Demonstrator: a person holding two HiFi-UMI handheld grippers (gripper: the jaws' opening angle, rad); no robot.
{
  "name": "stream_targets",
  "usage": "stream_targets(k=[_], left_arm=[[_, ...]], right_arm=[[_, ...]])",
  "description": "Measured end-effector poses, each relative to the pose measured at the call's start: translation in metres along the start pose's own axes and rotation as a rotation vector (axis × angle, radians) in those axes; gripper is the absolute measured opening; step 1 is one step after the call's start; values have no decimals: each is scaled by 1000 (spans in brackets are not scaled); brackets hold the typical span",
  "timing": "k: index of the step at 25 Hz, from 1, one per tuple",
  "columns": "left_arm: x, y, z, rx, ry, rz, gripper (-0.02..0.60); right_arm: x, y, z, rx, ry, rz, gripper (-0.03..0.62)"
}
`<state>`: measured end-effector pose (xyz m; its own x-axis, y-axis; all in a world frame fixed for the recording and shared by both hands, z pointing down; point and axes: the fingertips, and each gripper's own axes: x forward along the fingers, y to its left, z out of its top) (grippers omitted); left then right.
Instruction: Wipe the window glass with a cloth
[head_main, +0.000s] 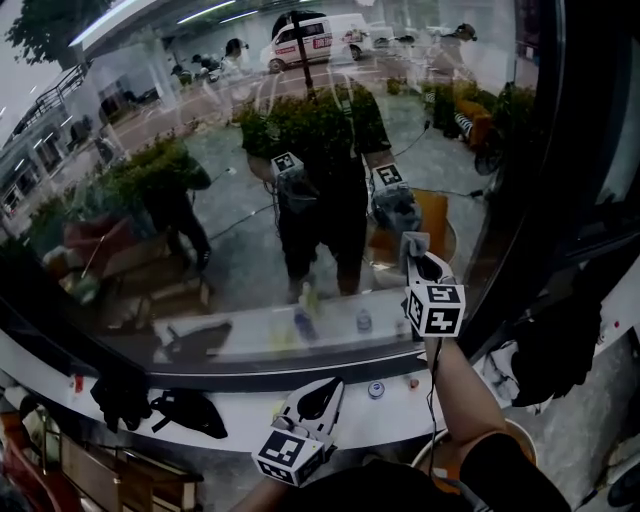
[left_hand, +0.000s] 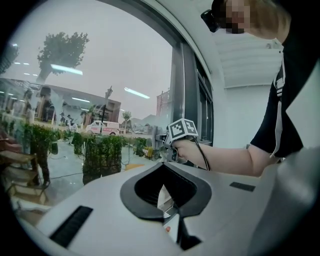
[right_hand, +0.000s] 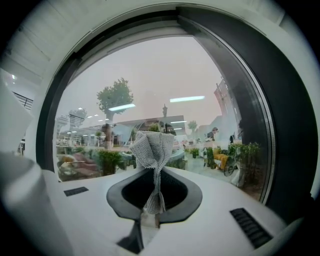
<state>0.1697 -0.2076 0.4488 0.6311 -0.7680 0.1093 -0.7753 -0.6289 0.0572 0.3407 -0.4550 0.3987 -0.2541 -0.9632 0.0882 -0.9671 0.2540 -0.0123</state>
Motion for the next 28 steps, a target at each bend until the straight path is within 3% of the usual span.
stream_targets(k=[19,28], left_arm=[[15,-24,13,12,-5,14,8],[23,-14,42,41,-55,38,8]], right_arm=[[-13,-3,0,19,11,62,44],[-49,-9,35,65,-97,77,44]])
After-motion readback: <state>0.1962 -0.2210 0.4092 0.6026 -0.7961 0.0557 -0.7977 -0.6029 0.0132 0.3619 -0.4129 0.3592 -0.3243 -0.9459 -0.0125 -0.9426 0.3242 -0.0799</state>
